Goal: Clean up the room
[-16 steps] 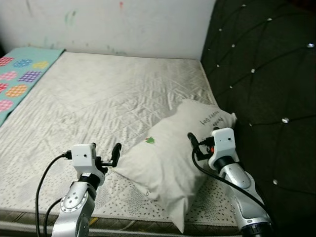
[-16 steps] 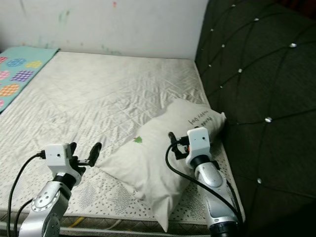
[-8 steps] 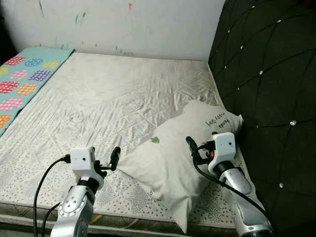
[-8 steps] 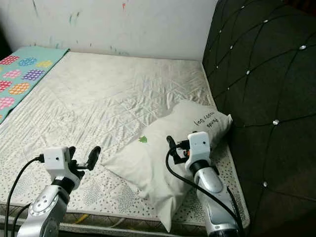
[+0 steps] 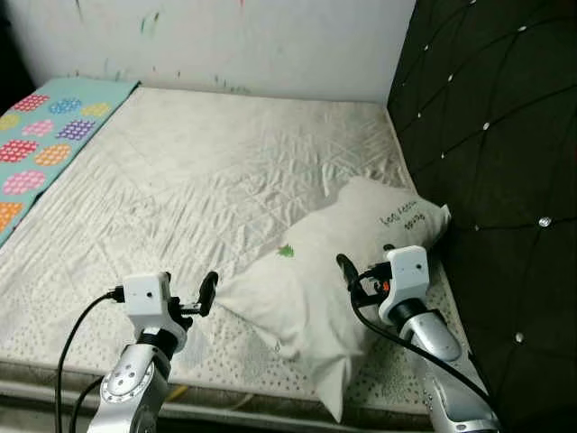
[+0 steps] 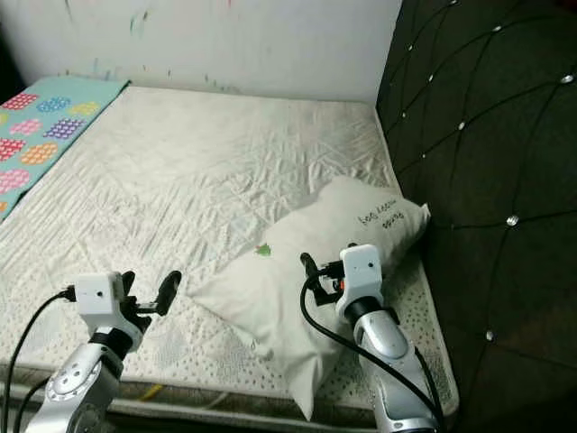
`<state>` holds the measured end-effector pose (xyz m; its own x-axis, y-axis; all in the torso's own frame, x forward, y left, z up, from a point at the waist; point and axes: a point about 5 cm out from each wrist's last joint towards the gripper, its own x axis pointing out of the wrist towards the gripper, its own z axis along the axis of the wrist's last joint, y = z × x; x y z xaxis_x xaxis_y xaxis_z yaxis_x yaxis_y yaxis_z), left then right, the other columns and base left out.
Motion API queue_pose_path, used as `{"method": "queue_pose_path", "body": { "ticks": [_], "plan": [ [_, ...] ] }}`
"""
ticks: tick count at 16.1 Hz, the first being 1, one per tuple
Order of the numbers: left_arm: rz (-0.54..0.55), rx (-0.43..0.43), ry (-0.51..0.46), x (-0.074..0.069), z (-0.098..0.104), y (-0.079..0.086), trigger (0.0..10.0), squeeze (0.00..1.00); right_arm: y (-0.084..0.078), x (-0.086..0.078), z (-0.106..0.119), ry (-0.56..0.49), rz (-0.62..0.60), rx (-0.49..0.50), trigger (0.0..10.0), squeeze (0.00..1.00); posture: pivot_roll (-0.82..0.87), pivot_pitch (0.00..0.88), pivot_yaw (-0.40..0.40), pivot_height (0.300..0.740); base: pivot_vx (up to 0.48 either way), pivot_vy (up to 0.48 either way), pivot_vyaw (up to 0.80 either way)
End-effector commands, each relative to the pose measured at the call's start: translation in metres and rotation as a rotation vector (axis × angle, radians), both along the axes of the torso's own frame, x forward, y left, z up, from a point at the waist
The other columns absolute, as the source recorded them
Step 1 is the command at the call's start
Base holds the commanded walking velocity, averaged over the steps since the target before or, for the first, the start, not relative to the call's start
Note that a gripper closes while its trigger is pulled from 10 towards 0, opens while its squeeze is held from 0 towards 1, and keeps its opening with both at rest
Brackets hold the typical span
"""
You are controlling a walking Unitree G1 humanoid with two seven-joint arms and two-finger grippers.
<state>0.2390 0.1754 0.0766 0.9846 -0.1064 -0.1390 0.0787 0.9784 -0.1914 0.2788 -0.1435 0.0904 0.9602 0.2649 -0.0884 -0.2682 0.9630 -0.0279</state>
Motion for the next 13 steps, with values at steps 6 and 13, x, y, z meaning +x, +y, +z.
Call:
{"method": "queue_pose_path", "body": {
  "ticks": [6, 13],
  "plan": [
    [0.008, -0.004, 0.026, -0.0060, 0.0002, 0.0004, 10.0, 0.00, 0.0005, -0.0030, 0.0029, 0.005, 0.017, -0.001, 10.0, 0.00, -0.07, 0.094, -0.004, 0.664, 0.000, 0.000, 0.00],
    [0.017, -0.010, 0.032, -0.0068, -0.0002, -0.0021, 10.0, 0.00, 0.0028, -0.0046, 0.0022, 0.009, 0.061, -0.025, 10.0, 0.00, -0.07, 0.082, -0.015, 0.614, 0.000, 0.000, 0.00]
  ]
}}
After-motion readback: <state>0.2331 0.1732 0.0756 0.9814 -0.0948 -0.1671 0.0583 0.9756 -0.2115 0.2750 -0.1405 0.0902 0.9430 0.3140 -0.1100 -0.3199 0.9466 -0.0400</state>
